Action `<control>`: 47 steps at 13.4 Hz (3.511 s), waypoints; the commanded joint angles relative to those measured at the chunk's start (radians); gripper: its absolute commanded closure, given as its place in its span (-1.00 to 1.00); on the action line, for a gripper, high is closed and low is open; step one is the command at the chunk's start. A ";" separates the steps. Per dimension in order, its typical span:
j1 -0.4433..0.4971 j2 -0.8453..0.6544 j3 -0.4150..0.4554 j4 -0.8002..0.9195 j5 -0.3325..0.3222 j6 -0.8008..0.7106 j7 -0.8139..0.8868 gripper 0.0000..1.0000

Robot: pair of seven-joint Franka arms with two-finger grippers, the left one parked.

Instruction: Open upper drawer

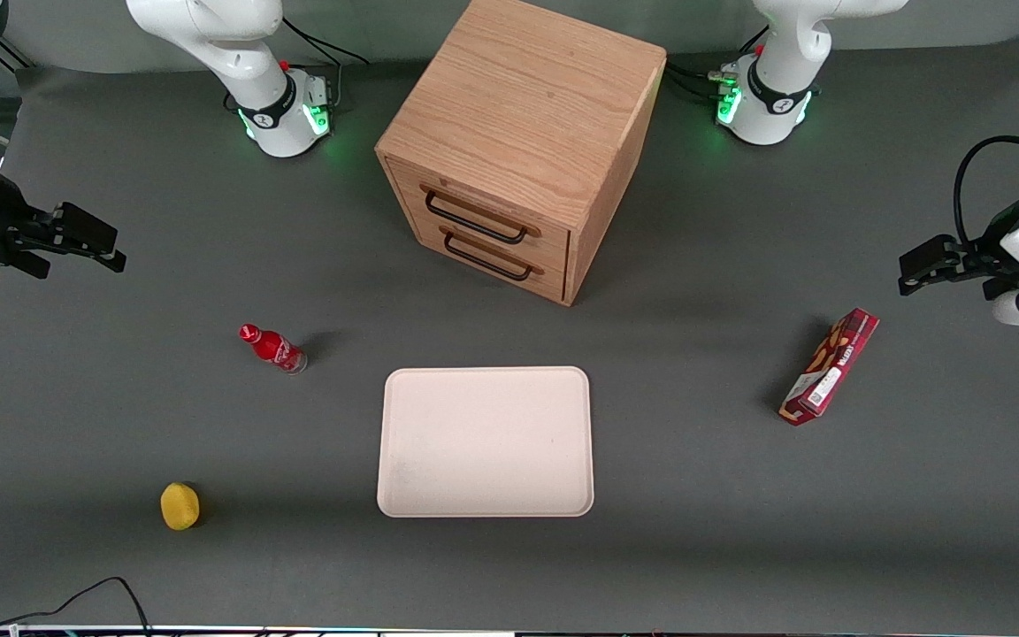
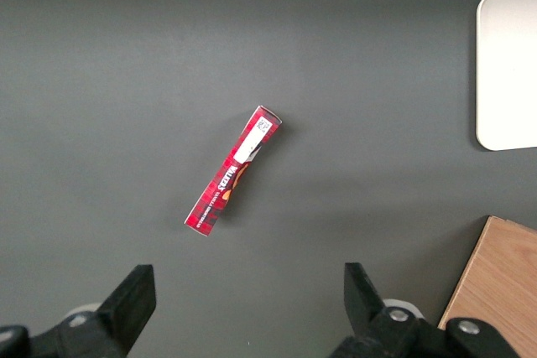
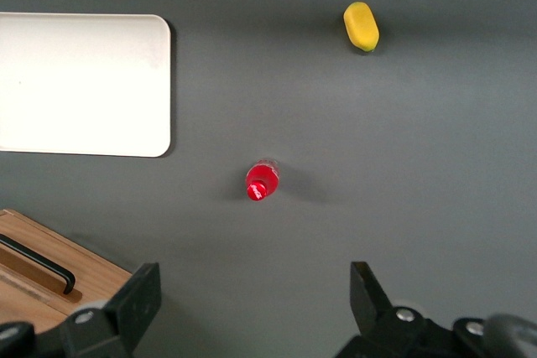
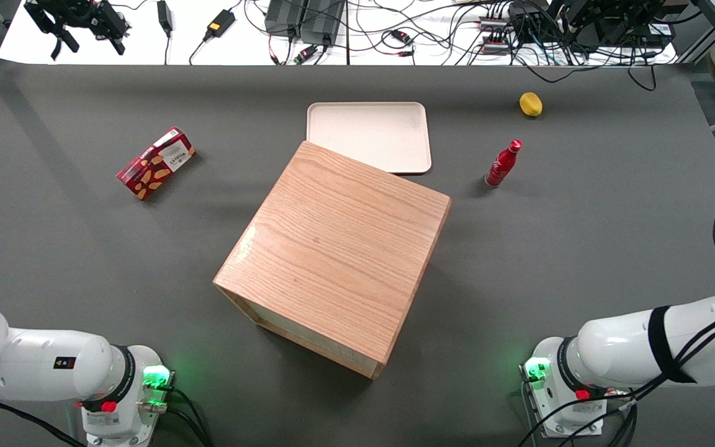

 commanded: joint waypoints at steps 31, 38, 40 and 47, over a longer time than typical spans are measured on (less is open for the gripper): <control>0.092 0.225 0.446 0.002 0.012 -0.015 -0.354 -1.00; 0.229 0.371 0.432 0.098 -0.001 0.054 -0.310 -1.00; 0.276 0.391 0.432 0.095 -0.014 0.077 -0.298 -1.00; 0.320 0.449 0.434 0.091 -0.058 0.102 -0.302 -1.00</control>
